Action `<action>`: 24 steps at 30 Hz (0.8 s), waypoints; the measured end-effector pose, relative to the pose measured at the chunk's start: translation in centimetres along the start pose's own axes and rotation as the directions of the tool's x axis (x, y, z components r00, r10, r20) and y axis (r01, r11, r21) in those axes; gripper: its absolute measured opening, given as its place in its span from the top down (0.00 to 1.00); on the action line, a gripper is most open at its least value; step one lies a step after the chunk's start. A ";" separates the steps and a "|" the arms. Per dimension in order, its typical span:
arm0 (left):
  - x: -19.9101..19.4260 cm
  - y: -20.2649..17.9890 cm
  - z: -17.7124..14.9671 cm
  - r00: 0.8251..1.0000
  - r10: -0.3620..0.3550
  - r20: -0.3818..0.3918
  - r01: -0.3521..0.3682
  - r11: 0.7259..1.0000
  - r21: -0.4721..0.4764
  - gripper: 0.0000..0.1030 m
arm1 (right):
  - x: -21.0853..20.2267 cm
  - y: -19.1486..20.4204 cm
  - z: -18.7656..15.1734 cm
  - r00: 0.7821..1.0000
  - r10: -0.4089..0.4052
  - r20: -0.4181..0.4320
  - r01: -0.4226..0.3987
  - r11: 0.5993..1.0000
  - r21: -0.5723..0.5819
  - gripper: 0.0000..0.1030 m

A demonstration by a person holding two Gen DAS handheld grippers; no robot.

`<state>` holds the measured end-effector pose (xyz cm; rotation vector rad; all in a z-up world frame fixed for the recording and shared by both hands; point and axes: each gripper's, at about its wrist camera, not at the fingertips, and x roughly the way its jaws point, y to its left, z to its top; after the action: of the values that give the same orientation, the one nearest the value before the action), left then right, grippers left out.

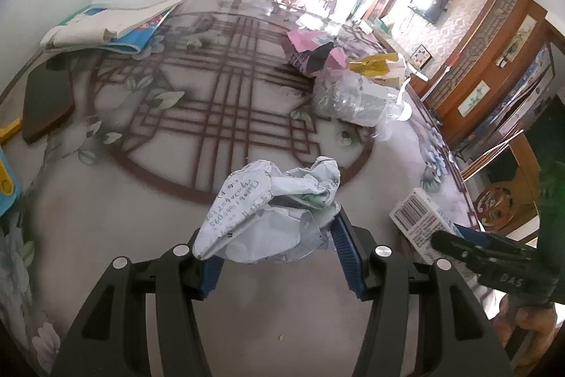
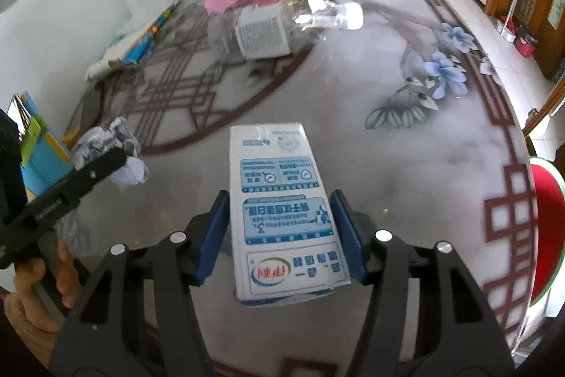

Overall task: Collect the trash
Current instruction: 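Carry the carton and paper to the red bucket and release both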

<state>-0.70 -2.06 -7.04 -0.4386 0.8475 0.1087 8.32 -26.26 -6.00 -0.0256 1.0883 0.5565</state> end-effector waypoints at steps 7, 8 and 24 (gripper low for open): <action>-0.7 -0.5 -0.4 1.000 -0.003 0.028 0.002 1.000 0.025 0.49 | -2.4 -0.5 -1.2 0.998 0.003 0.055 -0.004 1.000 0.027 0.47; -0.8 -0.6 -0.4 0.999 0.001 0.032 -0.002 0.999 0.034 0.49 | -2.9 -0.6 -1.4 0.998 0.004 0.065 -0.005 1.000 0.028 0.47; -1.8 -5.5 -2.0 0.998 0.038 0.042 -0.045 0.982 0.183 0.49 | -5.6 -2.3 -3.6 0.998 0.021 0.051 -0.024 0.997 0.067 0.53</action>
<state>-1.83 -7.70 -5.03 -0.2447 0.8209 0.0761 4.42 -31.65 -3.60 0.0599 1.0594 0.5376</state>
